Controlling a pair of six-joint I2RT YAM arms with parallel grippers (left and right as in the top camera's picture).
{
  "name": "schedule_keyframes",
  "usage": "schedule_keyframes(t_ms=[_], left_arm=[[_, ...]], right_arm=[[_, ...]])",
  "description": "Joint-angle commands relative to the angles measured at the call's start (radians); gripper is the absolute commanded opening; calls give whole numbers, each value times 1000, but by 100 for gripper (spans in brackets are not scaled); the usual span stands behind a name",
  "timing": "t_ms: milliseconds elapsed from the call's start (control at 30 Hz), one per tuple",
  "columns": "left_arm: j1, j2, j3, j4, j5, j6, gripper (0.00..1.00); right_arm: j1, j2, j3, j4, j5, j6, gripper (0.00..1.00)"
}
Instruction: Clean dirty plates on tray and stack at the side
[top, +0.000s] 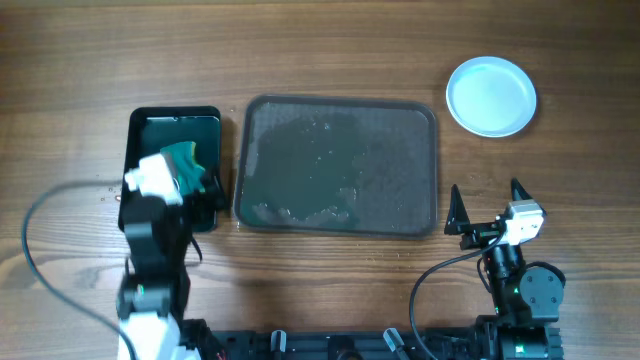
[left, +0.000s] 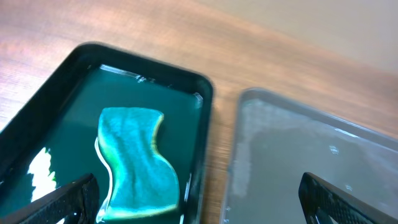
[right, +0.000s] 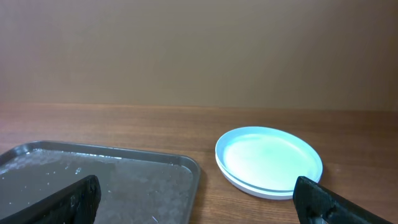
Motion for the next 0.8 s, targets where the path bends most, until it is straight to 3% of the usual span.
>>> schedule_keyframes(t_ms=[0, 533, 767], left_arm=[[5, -219, -131, 11, 54, 48, 100], [-1, -567, -274, -32, 71, 53, 100], [-37, -645, -274, -35, 93, 157, 100]], right_arm=[[4, -10, -2, 5, 21, 11, 100], [4, -9, -2, 5, 21, 12, 100], [4, -9, -2, 5, 21, 12, 100]])
